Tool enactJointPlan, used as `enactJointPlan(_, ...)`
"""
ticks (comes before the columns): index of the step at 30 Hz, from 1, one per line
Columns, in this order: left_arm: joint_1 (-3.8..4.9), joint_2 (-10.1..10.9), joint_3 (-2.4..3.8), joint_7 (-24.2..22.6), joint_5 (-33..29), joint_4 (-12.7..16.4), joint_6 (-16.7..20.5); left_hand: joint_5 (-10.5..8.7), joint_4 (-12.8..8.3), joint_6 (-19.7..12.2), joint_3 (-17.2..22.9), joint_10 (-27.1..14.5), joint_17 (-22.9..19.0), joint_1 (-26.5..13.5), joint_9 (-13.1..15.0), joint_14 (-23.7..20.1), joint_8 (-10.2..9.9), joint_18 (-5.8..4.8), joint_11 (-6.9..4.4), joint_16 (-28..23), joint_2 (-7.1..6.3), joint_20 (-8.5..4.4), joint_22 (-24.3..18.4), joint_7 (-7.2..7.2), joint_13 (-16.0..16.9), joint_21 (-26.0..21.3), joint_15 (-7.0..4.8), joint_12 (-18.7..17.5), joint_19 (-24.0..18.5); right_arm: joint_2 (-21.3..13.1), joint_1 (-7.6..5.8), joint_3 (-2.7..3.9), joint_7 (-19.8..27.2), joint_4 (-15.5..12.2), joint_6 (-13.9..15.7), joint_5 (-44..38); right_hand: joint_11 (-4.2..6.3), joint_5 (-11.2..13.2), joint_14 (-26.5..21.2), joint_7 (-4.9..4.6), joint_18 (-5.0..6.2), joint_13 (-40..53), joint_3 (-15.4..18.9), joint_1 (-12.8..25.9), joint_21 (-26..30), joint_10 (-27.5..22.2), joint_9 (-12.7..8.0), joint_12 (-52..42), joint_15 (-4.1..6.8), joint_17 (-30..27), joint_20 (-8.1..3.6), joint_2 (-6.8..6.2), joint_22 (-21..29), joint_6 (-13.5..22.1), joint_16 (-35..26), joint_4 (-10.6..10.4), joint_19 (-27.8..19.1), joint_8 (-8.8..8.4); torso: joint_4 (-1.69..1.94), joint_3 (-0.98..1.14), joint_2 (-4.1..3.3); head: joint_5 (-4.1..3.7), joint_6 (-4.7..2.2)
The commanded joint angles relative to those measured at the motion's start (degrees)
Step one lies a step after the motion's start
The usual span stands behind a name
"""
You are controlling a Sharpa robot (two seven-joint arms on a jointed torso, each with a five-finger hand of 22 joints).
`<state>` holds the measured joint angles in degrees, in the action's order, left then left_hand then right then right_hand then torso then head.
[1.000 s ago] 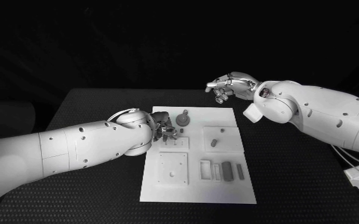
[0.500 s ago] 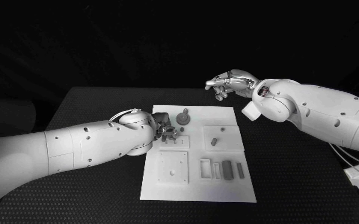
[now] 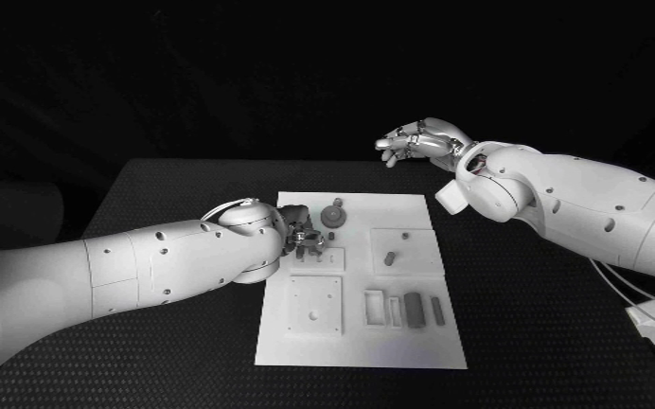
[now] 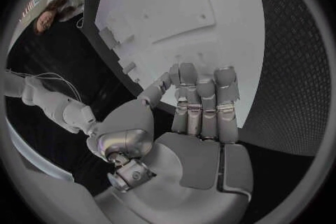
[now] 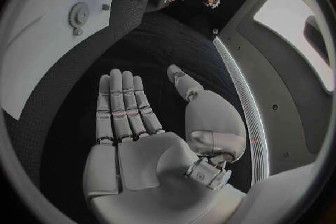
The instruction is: Assemble the parts on the task board
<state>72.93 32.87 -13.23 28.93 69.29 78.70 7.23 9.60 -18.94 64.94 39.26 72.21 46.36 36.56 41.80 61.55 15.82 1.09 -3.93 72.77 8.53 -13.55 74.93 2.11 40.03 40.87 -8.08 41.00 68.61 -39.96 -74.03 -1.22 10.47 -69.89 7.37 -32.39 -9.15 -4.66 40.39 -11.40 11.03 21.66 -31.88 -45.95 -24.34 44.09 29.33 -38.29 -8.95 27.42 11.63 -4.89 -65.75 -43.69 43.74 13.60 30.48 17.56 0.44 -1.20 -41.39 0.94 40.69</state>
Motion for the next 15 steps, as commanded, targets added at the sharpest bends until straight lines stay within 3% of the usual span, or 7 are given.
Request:
enactJointPlan(1, -0.01, -0.24, -0.02, -0.19, -0.33, 0.13, -1.39, 0.32, 2.05, 3.26, 4.96, 0.31, -0.06, 0.08, 0.11, 1.08, 6.71, 2.01, -0.23, 0.43, 0.63, -1.11, 1.35, -0.92, 0.08, 0.35, -1.39, 0.3, 0.42, 0.25, -0.01, 0.02, 2.1, -0.1, 1.75, -0.01, -1.13, 0.14, -0.43, -0.62, -2.26, -4.86, 0.26, -0.58, 4.37, 0.28, -0.92, 5.21, -1.71, -2.34, 1.08, 0.82, 1.08, 1.29, -7.01, 0.17, -6.28, -0.35, 0.03, 0.04, 0.01, -0.02, 0.01)
enactJointPlan(5, -0.07, -0.39, -0.05, -0.12, -0.33, -0.04, -1.59, 0.44, 2.04, 3.27, 5.05, 0.34, -0.11, 0.0, 0.15, 1.12, 6.76, 2.02, -0.26, 0.5, 0.63, -1.15, 1.34, -0.94, 0.1, 0.45, -1.43, 0.35, 0.46, 0.36, -0.01, 0.02, 2.2, -0.52, 2.68, 2.66, -1.3, 0.14, 0.69, -0.52, -2.49, -8.06, 0.55, -1.98, 5.35, 1.44, -1.73, 8.07, -1.76, -2.72, 1.21, 1.38, 0.57, 1.3, -10.33, -0.15, -6.86, 0.26, 0.05, 0.04, 0.01, 0.03, 0.0)
enactJointPlan(15, -0.9, -0.9, -0.11, 0.11, 0.92, -0.75, -1.39, 0.91, 2.04, 3.44, 5.36, 0.57, -0.27, -0.25, 0.38, 1.36, 7.05, 2.06, -0.41, 0.83, 0.67, -1.31, 1.32, -1.07, 0.19, 0.88, -1.61, 0.62, 0.68, 0.35, 0.0, 0.01, 2.08, -1.09, 2.6, 3.62, -1.29, 0.13, 1.35, -0.74, -2.43, -9.41, 1.06, -2.39, 5.86, 2.26, -2.34, 8.92, -1.72, -2.43, 1.26, 1.49, 0.32, 1.45, -11.61, -0.34, -6.71, 0.48, -0.01, 0.02, 0.0, -0.13, -0.12)
